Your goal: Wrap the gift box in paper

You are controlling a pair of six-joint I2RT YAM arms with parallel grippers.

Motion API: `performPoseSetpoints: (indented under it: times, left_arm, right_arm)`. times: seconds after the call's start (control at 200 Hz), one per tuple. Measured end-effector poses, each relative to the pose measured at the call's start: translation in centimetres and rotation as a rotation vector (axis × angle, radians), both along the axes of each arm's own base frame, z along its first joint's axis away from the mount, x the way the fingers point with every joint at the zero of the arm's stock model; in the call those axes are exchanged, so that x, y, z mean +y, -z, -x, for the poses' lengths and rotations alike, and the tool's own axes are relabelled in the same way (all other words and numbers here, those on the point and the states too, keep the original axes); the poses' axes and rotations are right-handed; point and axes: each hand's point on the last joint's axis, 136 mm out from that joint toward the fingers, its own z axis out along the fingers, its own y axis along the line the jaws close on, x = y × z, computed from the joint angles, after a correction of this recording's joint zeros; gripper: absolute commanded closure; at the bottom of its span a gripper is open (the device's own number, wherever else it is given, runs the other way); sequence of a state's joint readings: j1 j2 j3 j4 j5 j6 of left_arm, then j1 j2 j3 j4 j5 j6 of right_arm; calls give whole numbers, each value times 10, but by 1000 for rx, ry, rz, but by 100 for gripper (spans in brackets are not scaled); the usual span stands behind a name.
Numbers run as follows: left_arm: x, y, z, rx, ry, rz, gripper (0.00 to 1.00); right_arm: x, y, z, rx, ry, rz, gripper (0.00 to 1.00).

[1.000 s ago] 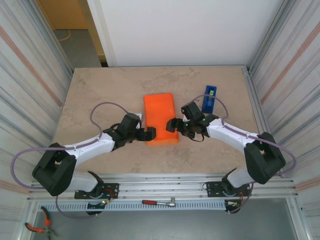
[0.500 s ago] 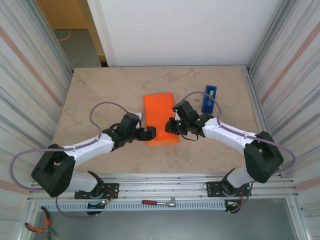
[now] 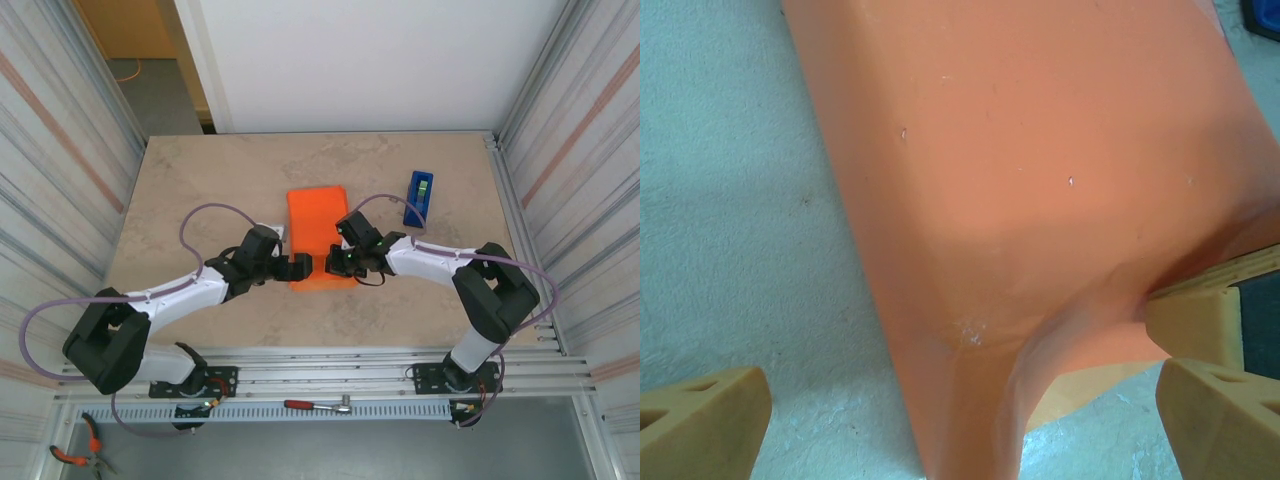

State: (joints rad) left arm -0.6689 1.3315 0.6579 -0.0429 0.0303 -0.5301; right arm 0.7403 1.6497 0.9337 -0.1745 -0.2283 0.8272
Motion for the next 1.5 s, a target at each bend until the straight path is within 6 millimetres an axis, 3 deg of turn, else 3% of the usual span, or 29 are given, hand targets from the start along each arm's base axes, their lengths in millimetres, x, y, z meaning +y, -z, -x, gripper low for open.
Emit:
performPoseSetpoints:
  times: [0.165, 0.396, 0.546, 0.601, 0.656, 0.772, 0.862, 0.912, 1.127, 1.363, 1.498]
  left_arm:
    - [-6, -1, -3, -23, 9, 13, 1]
    - [-12, 25, 4, -14, 27, -64, 1]
    - [-4, 39, 0, -24, -16, -146, 1]
    - [1, 43, -3, -30, -35, -170, 1]
    - [4, 47, -5, -32, -49, -192, 1]
    - [6, 54, -8, -27, -61, -222, 1]
    - [5, 54, -10, -28, -64, -227, 1]
    - [5, 54, -10, -31, -64, -225, 1]
    - [3, 52, -12, -40, -66, -219, 1]
    - [1, 53, -11, -39, -60, -220, 1]
    - [2, 53, -11, -39, -60, -221, 1]
  right_arm:
    - [2, -1, -2, -10, 2, -11, 100]
    - [3, -2, -3, -13, 6, -19, 100]
    - [-1, -12, -1, -22, 12, -21, 99]
    - [-5, -24, 0, -44, 21, -25, 92]
    - [-11, -41, -1, -78, 32, -35, 78]
    - [-29, -70, -4, -151, 61, -34, 41]
    - [-43, -73, -6, -164, 80, 2, 26]
    - [-50, -67, -7, -160, 87, 34, 23]
    - [-64, -29, -6, -95, 85, 144, 28]
    - [-71, 14, -13, -31, 83, 216, 64]
    - [-72, 28, -17, -14, 89, 228, 70]
